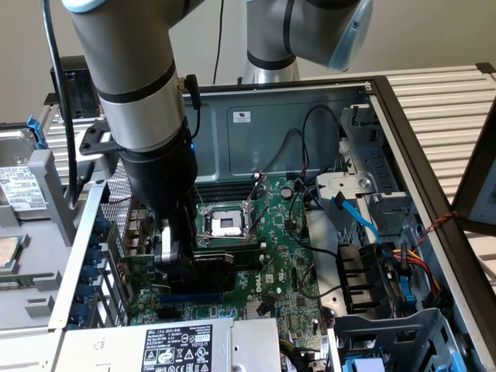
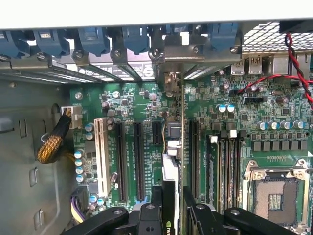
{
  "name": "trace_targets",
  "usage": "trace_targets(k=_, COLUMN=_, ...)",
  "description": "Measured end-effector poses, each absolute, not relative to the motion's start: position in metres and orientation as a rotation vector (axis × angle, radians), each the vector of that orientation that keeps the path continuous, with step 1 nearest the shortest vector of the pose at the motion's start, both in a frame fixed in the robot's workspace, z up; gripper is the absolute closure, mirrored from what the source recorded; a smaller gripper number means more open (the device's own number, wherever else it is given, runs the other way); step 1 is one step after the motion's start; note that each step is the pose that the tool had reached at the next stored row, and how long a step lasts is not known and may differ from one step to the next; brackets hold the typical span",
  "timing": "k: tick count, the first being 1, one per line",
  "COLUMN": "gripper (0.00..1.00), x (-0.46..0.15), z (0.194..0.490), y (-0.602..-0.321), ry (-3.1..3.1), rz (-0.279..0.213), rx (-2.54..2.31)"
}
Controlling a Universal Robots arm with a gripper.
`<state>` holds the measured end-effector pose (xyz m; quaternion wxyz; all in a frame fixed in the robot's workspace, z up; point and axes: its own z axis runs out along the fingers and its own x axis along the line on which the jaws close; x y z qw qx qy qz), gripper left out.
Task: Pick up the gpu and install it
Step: 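Insert the gpu into the slot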
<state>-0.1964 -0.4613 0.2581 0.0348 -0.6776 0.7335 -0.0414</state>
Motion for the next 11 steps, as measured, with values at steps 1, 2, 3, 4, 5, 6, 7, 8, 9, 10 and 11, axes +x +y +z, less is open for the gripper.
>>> trace_targets(k=1, gripper=0.73, x=-0.1965, z=0.2580, y=-0.4612, ry=2.254, rz=-0.126, rx=-2.082)
trace_targets(k=2, gripper=0.73, x=-0.1965, z=0.2579, y=-0.4612, ry=2.254, rz=-0.126, rx=-2.082)
trace_targets(k=3, gripper=0.73, x=-0.1965, z=0.2578, y=-0.4612, ry=2.254, rz=-0.126, rx=-2.082)
trace_targets(k=4, gripper=0.73, x=-0.1965, z=0.2577, y=-0.4613, ry=2.254, rz=-0.126, rx=-2.082)
trace_targets(k=5, gripper=0.73, x=-0.1965, z=0.2577, y=-0.4613, ry=2.254, rz=-0.126, rx=-2.082)
trace_targets(k=6, gripper=0.73, x=-0.1965, z=0.2574, y=-0.4613, ry=2.254, rz=-0.126, rx=-2.082)
trace_targets(k=7, gripper=0.73, x=-0.1965, z=0.2571, y=-0.4613, ry=2.254, rz=-0.126, rx=-2.082)
trace_targets(k=8, gripper=0.73, x=-0.1965, z=0.2567, y=-0.4613, ry=2.254, rz=-0.126, rx=-2.082)
trace_targets(k=9, gripper=0.73, x=-0.1965, z=0.2567, y=-0.4613, ry=2.254, rz=-0.126, rx=-2.082)
trace_targets(k=10, gripper=0.73, x=-0.1965, z=0.2567, y=-0.4613, ry=2.254, rz=-0.126, rx=-2.082)
trace_targets(k=11, gripper=0.73, x=-0.1965, z=0.2567, y=-0.4613, ry=2.254, rz=-0.126, rx=-2.082)
